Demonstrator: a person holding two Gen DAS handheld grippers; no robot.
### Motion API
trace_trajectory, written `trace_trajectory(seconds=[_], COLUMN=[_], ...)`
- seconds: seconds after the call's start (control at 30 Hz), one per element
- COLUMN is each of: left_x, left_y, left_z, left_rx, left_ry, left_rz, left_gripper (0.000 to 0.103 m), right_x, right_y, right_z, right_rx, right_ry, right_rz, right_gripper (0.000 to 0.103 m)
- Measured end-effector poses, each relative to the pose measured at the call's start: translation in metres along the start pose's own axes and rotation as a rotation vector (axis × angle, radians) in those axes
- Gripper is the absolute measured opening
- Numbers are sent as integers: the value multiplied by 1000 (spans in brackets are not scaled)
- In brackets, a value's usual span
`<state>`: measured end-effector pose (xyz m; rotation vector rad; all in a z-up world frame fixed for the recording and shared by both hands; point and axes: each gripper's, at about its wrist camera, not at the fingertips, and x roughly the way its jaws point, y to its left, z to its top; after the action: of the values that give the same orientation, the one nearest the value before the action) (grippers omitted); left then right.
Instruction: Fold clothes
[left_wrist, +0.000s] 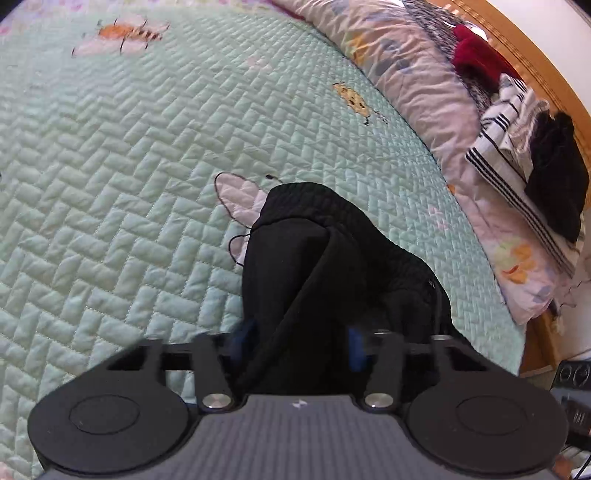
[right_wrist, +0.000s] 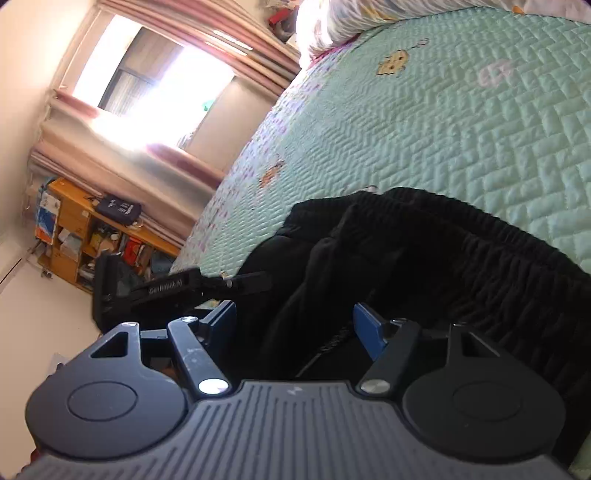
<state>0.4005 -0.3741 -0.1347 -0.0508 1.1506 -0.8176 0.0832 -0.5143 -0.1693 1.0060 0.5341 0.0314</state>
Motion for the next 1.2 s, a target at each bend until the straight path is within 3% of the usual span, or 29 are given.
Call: trace_trajectory(seconds=[0.03,0.07,0.1,0.23,0.3,0.37,0.47,0.57,0.6,0.67,0.73,0.8,0.87,1.07,1.1,1.2], left_x=[-6,-16,-25,-45,-52,-60,-71,-51,-40,-20,-14,-13,-20,-68,-80,-116], left_y=[-8,-17,-26,-77,-105,-132,-174,-194,-198,-206,-206,-206,-205,-186,-178,-147], left_z=[-3,-6,-9,-43,-63,-82,-112,-141,-151,-170,-181,-189,-197,-223,-230,-252], left_rx=[28,57,87,240,320,401,523,591,607,637,638,627,604,470,440,341], left_ry=[-26,-61,-96,-150,-165,-180,-203,-160,-137,-92,-82,-88,-112,-211,-228,-275], left_rz=[18,23,28,34,34,35,35,44,48,54,44,32,11,-43,-35,-5], left_gripper=[30,18,16,16,16,16,17,18,19,21,23,24,27,35,36,44], right_x=[-1,-4,-6,-17,-25,-36,-59,-89,-99,-115,-119,-116,-115,-104,-101,-98], right_y=[-3,-3,-3,-3,-10,-22,-41,-58,-63,-75,-87,-94,-92,-63,-58,-49], right_z=[2,3,3,7,7,3,-12,-36,-44,-60,-68,-70,-69,-60,-58,-54], right_rx=[6,9,11,50,114,212,322,368,376,388,398,398,382,261,231,162], right_ry=[-1,-7,-14,-40,-60,-94,-145,-194,-211,-235,-219,-199,-210,-212,-207,-192], right_rz=[10,26,42,131,224,312,379,431,415,347,255,218,194,17,-14,-110], right_gripper=[67,63,61,59,60,68,72,73,74,87,87,86,86,86,85,59])
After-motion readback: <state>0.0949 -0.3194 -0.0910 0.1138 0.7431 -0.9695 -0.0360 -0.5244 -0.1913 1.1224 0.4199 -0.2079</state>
